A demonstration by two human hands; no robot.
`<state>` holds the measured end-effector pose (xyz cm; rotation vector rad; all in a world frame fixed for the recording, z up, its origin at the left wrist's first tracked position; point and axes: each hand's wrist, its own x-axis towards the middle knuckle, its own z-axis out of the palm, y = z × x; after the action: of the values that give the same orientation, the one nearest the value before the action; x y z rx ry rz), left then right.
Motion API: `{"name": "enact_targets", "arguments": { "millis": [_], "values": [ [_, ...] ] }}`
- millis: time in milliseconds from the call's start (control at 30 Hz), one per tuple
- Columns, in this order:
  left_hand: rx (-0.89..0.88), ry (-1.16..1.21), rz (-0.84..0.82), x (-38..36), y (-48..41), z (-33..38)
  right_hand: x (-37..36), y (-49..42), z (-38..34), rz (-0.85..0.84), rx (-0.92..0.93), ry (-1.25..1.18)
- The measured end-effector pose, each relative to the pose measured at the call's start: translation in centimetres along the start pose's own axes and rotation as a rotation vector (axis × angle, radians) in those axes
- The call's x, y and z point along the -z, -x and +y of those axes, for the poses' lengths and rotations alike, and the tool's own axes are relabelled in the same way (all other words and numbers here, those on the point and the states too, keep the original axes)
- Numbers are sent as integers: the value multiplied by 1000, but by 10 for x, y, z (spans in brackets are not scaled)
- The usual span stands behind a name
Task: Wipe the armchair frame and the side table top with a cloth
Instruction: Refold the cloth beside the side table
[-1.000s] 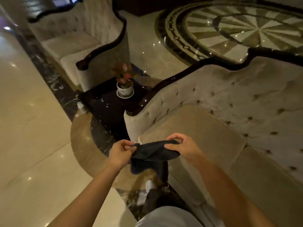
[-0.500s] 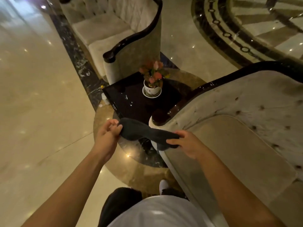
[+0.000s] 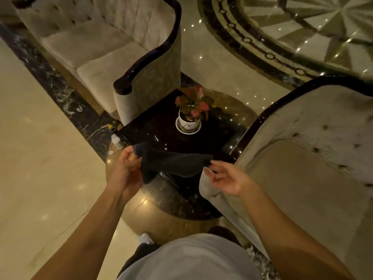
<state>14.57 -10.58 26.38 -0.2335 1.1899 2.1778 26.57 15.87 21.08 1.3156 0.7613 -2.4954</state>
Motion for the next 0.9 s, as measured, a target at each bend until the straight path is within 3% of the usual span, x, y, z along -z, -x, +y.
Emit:
{"name": "enact_targets", "arguments": {
  "millis": [133, 233, 433, 600, 767, 900],
  "values": [
    [202, 108, -62, 21, -20, 29, -26, -11, 47, -54, -80, 20],
    [345, 146, -46, 30, -40, 39, -51, -32, 82, 18, -94, 120],
    [500, 137, -87, 33, -91, 41, -63, -89, 115, 69, -147, 48],
    [520, 40, -83, 30, -135, 35, -63, -157, 93, 49, -163, -52],
    [547, -43, 18, 44, -189, 11, -58, -234, 63, -13, -185, -439],
    [568, 18, 52, 50, -237, -5, -53, -272, 34, -97, -152, -388]
  ]
}}
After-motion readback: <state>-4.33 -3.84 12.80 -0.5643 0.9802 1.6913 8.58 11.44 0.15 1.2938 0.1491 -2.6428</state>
